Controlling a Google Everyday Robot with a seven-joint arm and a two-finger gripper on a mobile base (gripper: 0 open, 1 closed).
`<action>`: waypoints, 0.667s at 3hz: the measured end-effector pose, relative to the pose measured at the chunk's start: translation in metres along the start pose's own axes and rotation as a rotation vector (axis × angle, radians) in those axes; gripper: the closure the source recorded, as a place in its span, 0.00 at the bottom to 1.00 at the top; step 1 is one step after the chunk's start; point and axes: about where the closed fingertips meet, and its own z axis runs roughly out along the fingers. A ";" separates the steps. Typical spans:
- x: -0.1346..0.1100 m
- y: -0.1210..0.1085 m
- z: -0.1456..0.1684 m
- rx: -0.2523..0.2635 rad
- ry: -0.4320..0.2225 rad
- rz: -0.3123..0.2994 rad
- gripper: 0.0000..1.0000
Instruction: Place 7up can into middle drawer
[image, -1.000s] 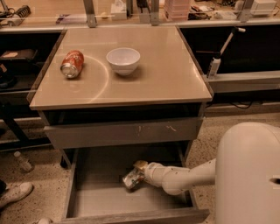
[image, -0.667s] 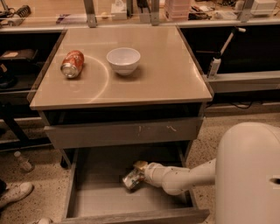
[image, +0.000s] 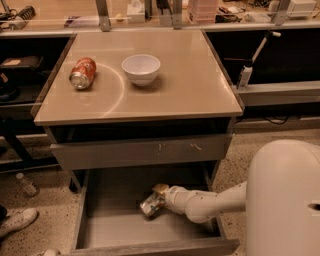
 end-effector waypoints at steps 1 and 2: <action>0.000 0.000 0.000 0.000 0.000 0.000 0.11; 0.000 0.000 0.000 0.000 0.000 0.000 0.00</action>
Offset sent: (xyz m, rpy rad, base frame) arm 0.0000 0.0000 0.0000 0.0000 0.0000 0.0000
